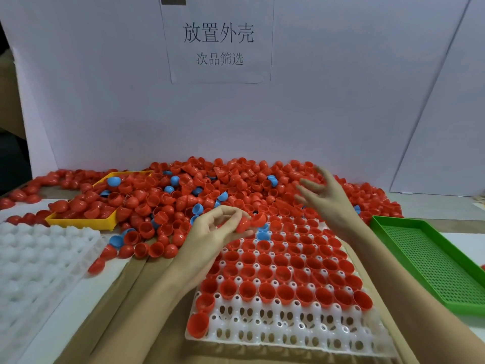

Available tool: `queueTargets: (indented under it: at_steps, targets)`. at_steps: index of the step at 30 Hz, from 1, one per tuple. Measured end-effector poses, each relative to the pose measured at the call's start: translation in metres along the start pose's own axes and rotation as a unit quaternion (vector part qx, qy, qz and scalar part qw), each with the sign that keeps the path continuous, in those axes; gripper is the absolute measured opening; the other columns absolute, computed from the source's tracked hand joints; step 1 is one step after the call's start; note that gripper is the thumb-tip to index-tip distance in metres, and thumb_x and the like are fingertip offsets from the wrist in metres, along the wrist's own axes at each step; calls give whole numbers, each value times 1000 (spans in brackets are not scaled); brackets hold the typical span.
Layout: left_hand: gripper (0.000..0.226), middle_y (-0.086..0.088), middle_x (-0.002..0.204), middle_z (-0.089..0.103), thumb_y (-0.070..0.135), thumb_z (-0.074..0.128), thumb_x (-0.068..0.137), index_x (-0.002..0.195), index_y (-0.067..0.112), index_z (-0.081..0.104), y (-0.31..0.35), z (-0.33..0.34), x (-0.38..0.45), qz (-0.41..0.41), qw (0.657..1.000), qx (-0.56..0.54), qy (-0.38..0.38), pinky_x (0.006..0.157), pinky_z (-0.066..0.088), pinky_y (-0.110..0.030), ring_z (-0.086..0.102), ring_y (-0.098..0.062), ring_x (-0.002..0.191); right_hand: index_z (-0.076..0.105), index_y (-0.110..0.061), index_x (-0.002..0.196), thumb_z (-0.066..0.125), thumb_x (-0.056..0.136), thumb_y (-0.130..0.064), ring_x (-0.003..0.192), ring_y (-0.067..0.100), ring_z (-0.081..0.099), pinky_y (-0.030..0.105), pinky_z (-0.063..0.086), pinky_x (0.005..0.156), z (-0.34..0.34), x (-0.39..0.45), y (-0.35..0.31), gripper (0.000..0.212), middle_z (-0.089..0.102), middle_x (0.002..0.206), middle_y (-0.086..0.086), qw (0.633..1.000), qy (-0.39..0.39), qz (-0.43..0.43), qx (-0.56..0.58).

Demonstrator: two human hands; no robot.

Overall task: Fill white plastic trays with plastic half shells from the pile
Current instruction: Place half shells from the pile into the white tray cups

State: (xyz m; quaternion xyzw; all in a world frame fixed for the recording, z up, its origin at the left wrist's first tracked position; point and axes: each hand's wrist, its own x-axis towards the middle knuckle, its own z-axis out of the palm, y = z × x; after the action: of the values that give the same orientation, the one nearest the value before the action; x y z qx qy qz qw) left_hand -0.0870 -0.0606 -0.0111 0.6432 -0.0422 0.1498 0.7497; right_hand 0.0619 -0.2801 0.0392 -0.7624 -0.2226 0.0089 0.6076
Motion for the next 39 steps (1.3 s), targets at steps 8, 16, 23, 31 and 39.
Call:
queueTargets:
  at_steps: [8,16,23,31,39]
  targets:
    - [34,11,126,68,8,72,94,121,27,67,-2,2,-2,90,985,148,-17,105,48,-20,64,-11,121,78,-21,105,75,96,-33,82,8,75,24,61,77,44,-40,-23,15,78,91,-6,970,-157,-119,-140]
    - [29,11,122,71,7,73,93,114,27,73,-5,-3,1,94,984,149,4,102,49,-17,66,-9,118,68,-22,103,65,101,-5,83,9,74,28,64,74,47,-40,-17,17,70,110,-6,959,-58,-175,-214]
    - [29,11,121,70,8,73,94,112,31,72,-2,0,0,100,985,140,24,90,59,-26,73,-17,104,71,-23,119,65,103,-17,100,1,65,9,53,81,49,-50,-13,19,57,118,-6,930,-36,-266,-250]
    - [28,8,122,68,1,73,92,113,20,69,2,4,-4,125,979,153,-46,97,54,-23,70,-18,113,81,-19,103,73,98,-28,85,5,72,23,60,80,47,-47,-11,12,74,96,-9,959,-92,-149,-222]
    - [28,4,116,73,26,81,88,114,27,71,3,3,-2,57,997,51,-19,95,56,-26,71,-18,110,80,-13,100,69,101,-20,94,13,76,33,64,84,39,-52,-14,13,78,107,-5,974,-155,-110,-120]
